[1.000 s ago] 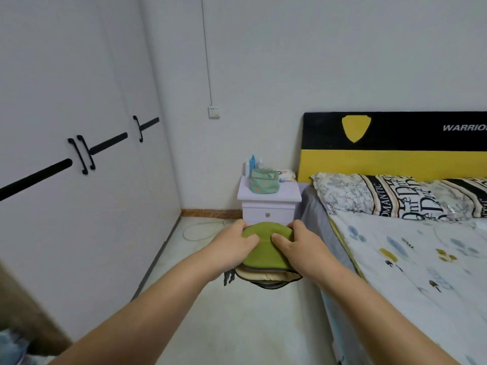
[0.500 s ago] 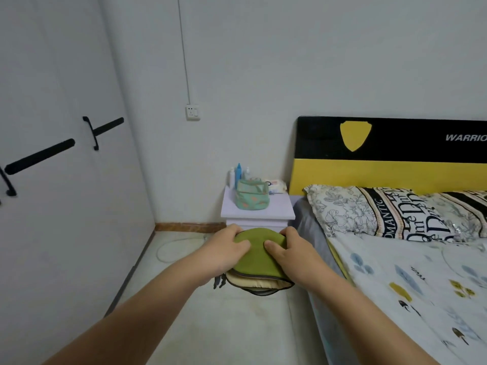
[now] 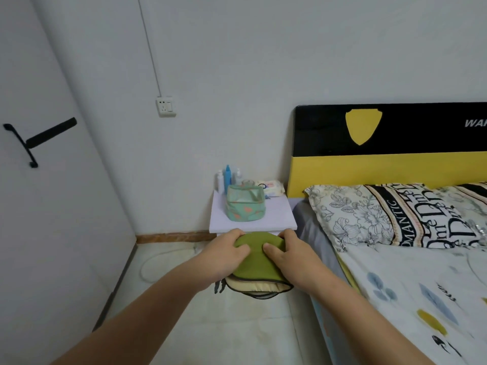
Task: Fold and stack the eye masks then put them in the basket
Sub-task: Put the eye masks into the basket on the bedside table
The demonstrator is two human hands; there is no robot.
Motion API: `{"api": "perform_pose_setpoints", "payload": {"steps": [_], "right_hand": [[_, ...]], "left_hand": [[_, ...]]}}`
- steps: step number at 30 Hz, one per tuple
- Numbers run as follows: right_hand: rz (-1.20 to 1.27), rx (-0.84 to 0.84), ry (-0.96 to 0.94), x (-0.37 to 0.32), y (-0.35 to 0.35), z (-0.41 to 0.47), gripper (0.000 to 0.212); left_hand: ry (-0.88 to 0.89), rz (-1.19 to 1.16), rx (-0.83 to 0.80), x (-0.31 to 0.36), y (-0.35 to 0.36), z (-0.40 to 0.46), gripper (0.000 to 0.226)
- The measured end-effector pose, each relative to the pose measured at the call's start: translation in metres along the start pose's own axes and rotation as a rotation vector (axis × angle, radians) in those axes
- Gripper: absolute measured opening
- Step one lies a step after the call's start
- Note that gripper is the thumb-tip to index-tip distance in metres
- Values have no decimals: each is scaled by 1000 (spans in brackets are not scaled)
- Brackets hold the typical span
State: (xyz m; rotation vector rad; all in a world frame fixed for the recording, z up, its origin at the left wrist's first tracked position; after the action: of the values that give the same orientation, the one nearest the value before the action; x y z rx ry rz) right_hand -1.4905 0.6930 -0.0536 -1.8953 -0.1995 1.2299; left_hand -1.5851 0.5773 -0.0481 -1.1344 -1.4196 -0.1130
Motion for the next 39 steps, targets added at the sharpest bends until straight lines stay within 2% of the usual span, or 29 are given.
{"api": "perform_pose_setpoints", "payload": {"steps": [13,25,34,39], "right_hand": [[-14,-115,4,25,-29,207,41],[2,-190,32,22,-18,362,43],[11,-184,139,10,-5,490,45],[10,-219,194,23,3,541,43]], "left_hand": [[-84,-57,25,19,-2,196,35],[-133,-71,-39,4,-34,354,32],[-145,-47,-108,-11,-64,491,39],[-167,-73,-149,-21,-59,545,24]]}}
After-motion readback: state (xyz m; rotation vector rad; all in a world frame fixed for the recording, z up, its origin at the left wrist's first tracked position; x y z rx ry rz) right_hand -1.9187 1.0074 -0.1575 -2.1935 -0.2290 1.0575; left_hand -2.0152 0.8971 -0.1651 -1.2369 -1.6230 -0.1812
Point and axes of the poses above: each hand's wrist, its own z-axis towards the middle knuckle, its own y-axis out of the palm, x = y × z, the point moved 2 cm from there along z, towards the middle knuckle, and after that the axes turned 3 degrees about -z, right-handed, at the moved point
